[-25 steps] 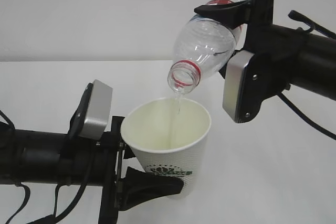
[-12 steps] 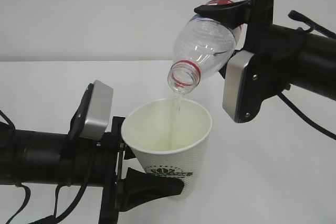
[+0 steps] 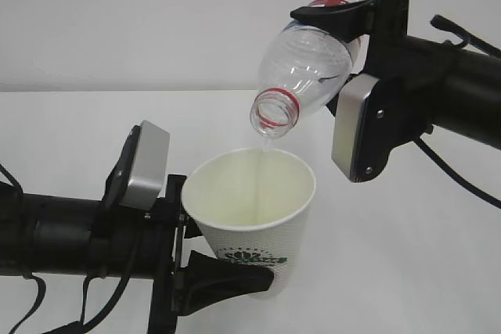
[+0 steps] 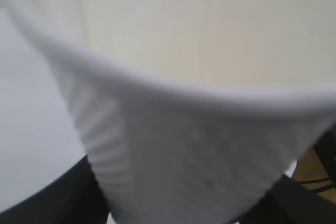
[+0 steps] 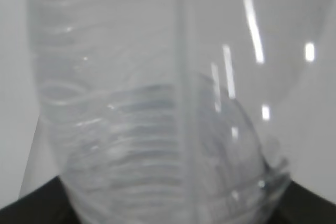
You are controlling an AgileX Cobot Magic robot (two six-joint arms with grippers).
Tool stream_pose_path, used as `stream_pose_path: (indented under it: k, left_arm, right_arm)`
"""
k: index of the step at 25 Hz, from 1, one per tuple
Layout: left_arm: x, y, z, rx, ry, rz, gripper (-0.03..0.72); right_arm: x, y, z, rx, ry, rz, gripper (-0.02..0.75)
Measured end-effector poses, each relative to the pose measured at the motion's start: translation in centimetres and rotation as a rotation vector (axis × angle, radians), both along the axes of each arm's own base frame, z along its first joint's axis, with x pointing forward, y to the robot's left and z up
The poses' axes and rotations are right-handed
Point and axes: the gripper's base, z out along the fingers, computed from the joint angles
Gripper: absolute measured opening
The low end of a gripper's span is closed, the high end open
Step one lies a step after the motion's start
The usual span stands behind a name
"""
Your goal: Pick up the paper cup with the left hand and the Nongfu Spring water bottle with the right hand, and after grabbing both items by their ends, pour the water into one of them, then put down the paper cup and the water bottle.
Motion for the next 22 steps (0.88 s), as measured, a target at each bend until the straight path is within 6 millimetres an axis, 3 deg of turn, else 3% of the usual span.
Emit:
stream_pose_path:
  k: [22]
  left_arm:
    - [0.01,0.01,-0.03,0.003,0.0,0.001,0.462]
  right_arm:
    - [0.01,-0.01,0.01,0.0,-0.001,-0.001,0.452]
